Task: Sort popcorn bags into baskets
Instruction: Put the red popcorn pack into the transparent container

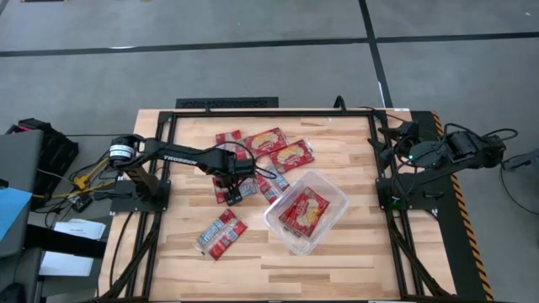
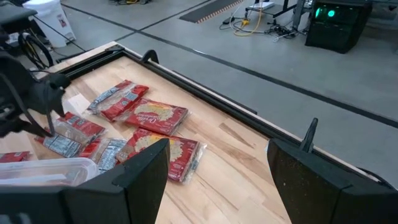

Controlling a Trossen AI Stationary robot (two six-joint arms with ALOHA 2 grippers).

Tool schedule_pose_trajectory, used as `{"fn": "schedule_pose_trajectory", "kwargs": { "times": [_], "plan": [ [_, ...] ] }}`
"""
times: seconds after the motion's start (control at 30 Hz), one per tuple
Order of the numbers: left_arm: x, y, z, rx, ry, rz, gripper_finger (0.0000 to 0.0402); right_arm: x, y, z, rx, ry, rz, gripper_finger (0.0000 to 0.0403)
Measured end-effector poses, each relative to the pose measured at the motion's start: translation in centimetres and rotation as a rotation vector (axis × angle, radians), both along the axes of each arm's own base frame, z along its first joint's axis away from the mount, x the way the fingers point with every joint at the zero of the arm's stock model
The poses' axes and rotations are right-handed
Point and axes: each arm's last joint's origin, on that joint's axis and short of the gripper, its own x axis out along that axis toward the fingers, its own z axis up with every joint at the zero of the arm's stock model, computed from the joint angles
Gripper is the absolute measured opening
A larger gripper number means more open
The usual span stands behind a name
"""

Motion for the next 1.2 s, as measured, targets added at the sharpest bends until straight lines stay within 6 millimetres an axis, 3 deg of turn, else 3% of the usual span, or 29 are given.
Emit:
{"fn": "schedule_pose_trajectory", "kwargs": {
  "times": [0.17,0.27,0.37,0.6,0.9,1.2],
  "plan": [
    [-0.9,0.0,-1.9,0.039,0.013,0.026,0.03,0.0,0.0,0.0,0.011,-0.01,-0.006,0.0295],
    [-1.6,0.0,-2.6,0.033,0.037,0.05,0.0269,0.0,0.0,0.0,0.013,-0.012,-0.007,0.0295],
    [-2.0,-0.2,-3.0,0.025,0.046,0.05,0.0209,0.0,0.0,0.0,0.013,-0.013,-0.007,0.0295],
    [-2.2,-0.2,-3.2,0.027,0.047,0.129,0.0022,0.0,0.0,0.0,0.014,-0.014,-0.008,0.0295],
    [-1.7,-0.4,-2.2,-0.005,0.073,0.211,0.0001,0.0,0.0,0.0,0.014,-0.014,-0.008,0.0295],
    [0.8,-1.6,3.1,0.007,0.017,0.203,0.0,0.0,0.0,0.0,0.014,-0.014,-0.008,0.0295]
  ]
}}
